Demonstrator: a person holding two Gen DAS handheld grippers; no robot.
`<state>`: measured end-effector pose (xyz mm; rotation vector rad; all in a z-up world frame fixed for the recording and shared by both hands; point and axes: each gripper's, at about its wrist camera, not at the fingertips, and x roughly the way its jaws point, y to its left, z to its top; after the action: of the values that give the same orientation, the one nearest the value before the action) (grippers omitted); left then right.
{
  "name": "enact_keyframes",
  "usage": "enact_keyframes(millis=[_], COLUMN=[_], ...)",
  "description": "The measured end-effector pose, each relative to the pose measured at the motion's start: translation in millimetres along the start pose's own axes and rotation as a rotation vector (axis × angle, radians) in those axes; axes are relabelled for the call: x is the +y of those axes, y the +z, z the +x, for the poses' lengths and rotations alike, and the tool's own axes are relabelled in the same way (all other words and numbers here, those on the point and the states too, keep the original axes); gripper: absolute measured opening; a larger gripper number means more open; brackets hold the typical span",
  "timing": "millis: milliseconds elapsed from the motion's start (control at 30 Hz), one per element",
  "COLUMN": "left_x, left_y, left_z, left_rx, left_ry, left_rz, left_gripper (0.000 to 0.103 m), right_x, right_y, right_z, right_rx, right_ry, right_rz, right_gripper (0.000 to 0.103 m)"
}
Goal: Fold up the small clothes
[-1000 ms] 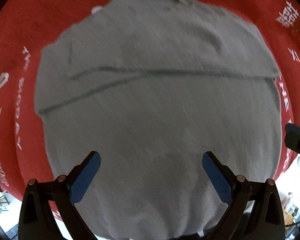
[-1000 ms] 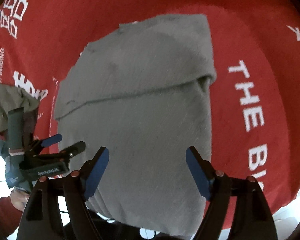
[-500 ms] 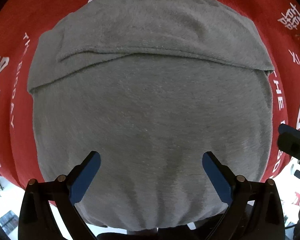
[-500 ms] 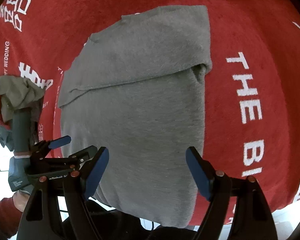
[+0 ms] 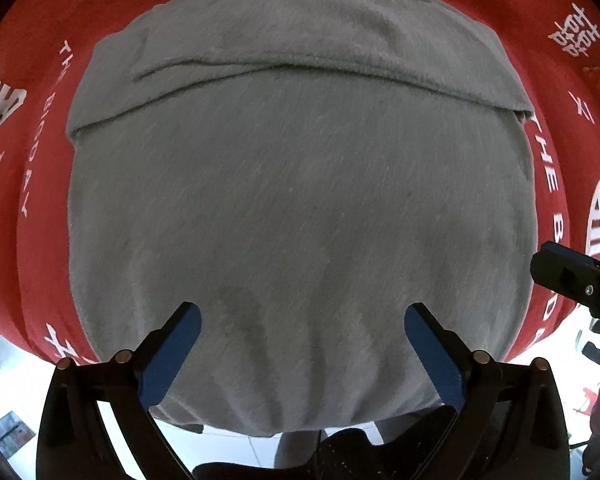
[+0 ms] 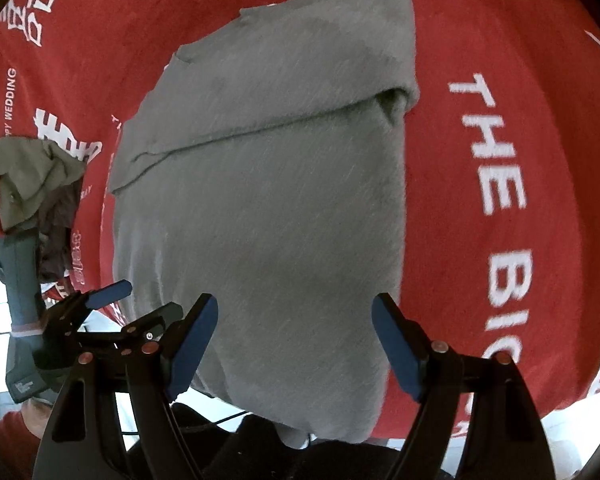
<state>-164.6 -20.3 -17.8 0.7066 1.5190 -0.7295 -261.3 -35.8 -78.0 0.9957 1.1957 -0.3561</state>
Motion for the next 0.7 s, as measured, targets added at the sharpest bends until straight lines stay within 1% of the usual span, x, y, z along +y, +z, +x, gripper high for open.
enact_keyframes(millis=[67,300,367,400,433,567,633,700], left_x=[7,50,61,65,65,75,81,84], left_y=[-13,-60,-68,-77,-77,-108,-115,-130], left_z=[-3,-11,-13,-14,-13,-4,-2,2], left_rx=[-0.005,-0.023,-0.032,-0.04,-0.042,-0.046,-0.045,-0.039], left_ry=[0.003,0.0,-0.005,-0.005,-0.007,-0.019,-0.024,-0.025], left_rz=[-0.002,-0.028,-0.025,-0.019,-0.016,0.013,0.016,0.014], left_gripper=[0.102,0.102,0.102,0.102,0.102,0.102,0.102,0.102], right_x=[7,42,52,55,57,62,62,61], right_y=[-8,-47,-59,-63,-68,-88,-98,-108], right_z=[2,17,18,18,18,16,15,15], right_rx=[-0.006,-0.009,-0.021,-0.025,-0.029,-0.054,-0.068,-0.073], right_ry=[0.002,0.01,0.007,0.005,0.002,-0.012,-0.01,-0.007], right_rz=[0.003,0.005,0.002,0.003,0.005,0.025,0.033,0.036], right_gripper=[0.082,0.082,0.082,0.082,0.082,0.082,0.082,0.082])
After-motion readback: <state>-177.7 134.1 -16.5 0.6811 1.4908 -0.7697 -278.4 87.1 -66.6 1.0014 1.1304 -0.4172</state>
